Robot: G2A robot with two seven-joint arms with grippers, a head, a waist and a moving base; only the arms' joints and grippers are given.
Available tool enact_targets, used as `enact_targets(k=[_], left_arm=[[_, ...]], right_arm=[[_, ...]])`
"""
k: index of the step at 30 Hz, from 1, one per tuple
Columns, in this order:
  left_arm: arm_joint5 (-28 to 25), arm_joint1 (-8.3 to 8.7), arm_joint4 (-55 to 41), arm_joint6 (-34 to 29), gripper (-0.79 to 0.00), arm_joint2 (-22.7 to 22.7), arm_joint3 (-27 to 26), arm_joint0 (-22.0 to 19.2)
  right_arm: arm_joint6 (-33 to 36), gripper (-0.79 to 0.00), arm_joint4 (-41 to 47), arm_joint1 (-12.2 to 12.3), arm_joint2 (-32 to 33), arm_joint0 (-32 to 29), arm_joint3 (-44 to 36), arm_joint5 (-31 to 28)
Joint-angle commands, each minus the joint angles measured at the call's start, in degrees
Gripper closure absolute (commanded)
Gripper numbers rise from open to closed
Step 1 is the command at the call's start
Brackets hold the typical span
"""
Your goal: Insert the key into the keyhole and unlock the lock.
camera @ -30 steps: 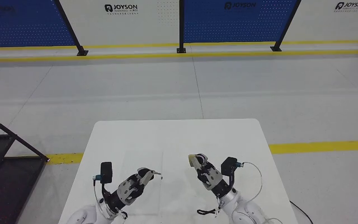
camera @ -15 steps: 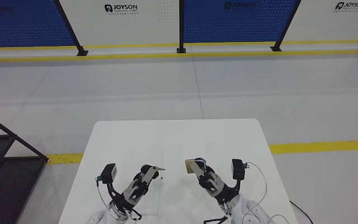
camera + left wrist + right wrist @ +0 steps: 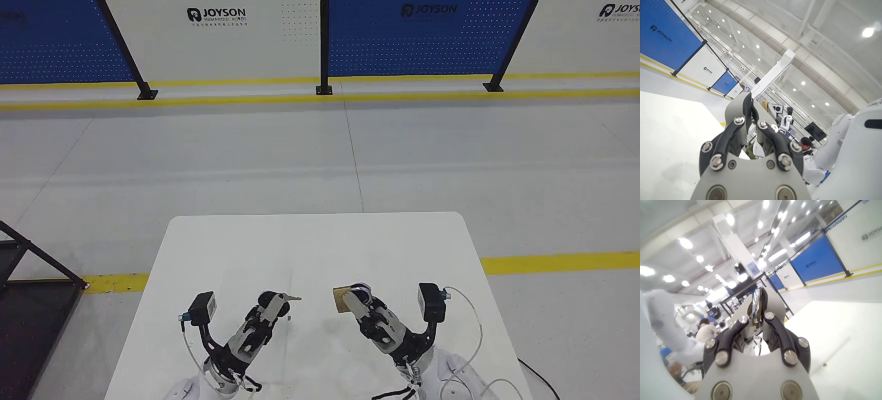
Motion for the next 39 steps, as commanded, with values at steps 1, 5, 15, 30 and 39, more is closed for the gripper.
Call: enact_targets(k=[1,5,15,30,39], left_arm=[[0.00,0.00,0.00,0.00,0.000,0.00,0.00,0.00],[0.00,0.00,0.00,0.00,0.000,0.00,0.00,0.00],[-3.91,-0.67,0.21,2.89,0.000,2.53,0.93,-0.73],[-8.08,-3.08,4.50,16.09,0.000,9.38,4.96,-3.22],[-8.08,-4.21,11.81,22.36,0.000,10.52,7.30,-4.62]], right_arm=[[0.00,0.000,0.00,0.00,0.00,0.00,0.00,0.00],[0.00,0.000,0.00,0.00,0.00,0.00,0.00,0.00],[-0.43,0.000,2.64,-0.78,-4.31,2.60,2.29,0.10],[-14.84,0.000,-4.42,-3.23,-9.66,4.60,6.28,-1.34],[-18.11,0.000,-7.50,-3.86,-11.03,4.86,7.60,-1.51]])
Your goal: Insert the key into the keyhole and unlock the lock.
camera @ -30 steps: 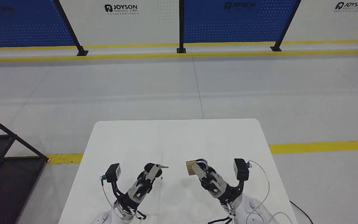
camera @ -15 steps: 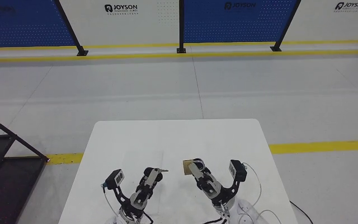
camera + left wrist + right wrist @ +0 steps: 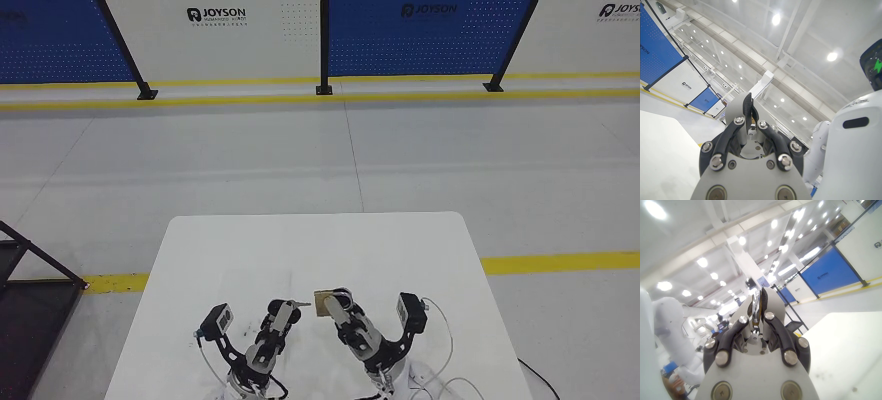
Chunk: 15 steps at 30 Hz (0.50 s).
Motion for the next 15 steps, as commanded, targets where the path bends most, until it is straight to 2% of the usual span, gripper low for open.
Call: enact_targets(k=[1,15], left_arm=[[0.00,-0.23,1.19,1.24,0.000,0.46,0.28,-0.10],[0.00,-0.63,2.64,3.11,0.000,1.86,1.53,-1.18]], right_arm=[[-0.30,0.000,-0.38,-0.07,-0.12,-0.01,0.13,-0.05],[-1.38,0.000,-1.48,-0.30,-0.25,-0.30,0.42,-0.08]])
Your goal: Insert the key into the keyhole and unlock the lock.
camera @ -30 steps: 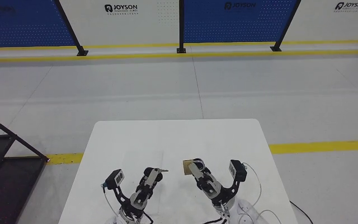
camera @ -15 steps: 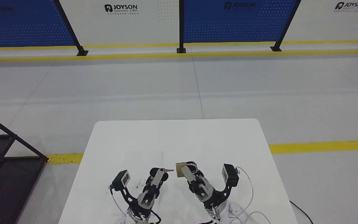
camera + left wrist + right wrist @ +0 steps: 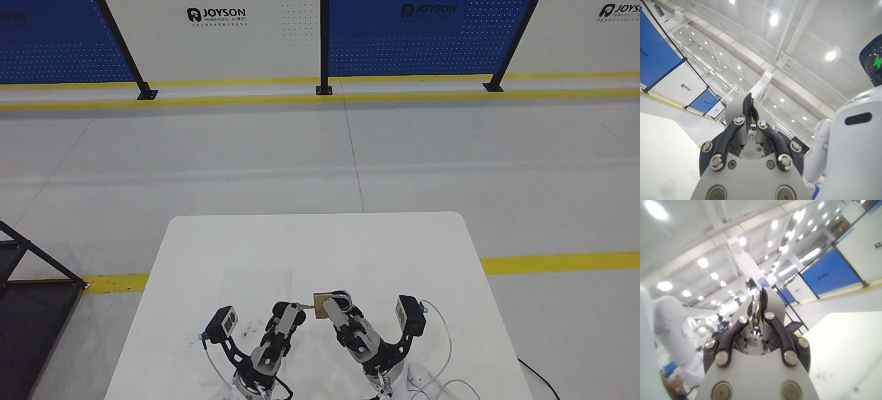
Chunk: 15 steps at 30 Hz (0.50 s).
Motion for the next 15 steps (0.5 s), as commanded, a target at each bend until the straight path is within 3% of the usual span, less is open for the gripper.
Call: enact_targets(k=[1,15], left_arm=[[0.00,-0.04,0.17,0.16,0.000,0.14,0.01,-0.11],[0.00,-0.03,1.27,0.98,0.000,1.30,0.39,-0.70]], right_arm=[[-0.04,0.000,-0.24,-0.02,0.01,-0.07,0.00,0.04],[0.62,0.000,0.04,-0.27,-0.53,0.25,-0.02,0.68]])
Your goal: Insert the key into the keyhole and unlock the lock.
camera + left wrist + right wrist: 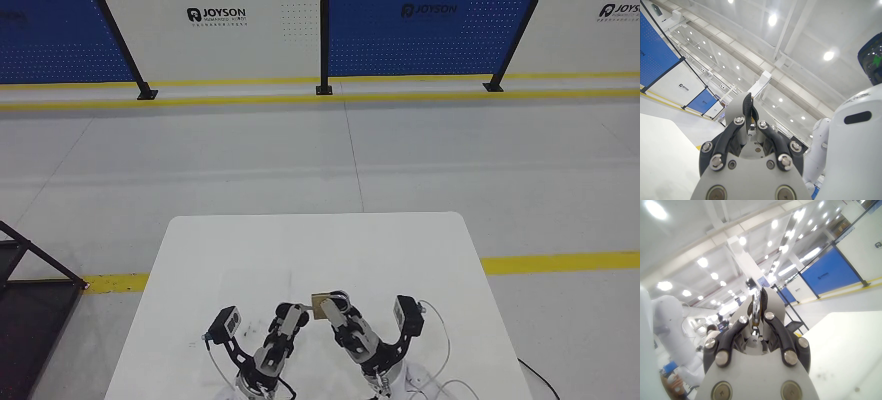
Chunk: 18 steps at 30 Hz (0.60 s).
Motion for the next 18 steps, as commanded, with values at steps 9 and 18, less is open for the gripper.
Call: enact_targets(k=[9,18], left_arm=[[0.00,-0.09,1.49,0.11,-0.277,-0.09,0.47,0.02],[0.00,0.13,2.31,1.56,-0.369,-1.75,0.97,0.59]], right_arm=[[0.99,0.000,-0.12,-0.11,-0.35,0.31,-0.19,0.29],[1.51,0.000,0.74,0.11,0.71,-0.06,-0.82,-0.26]])
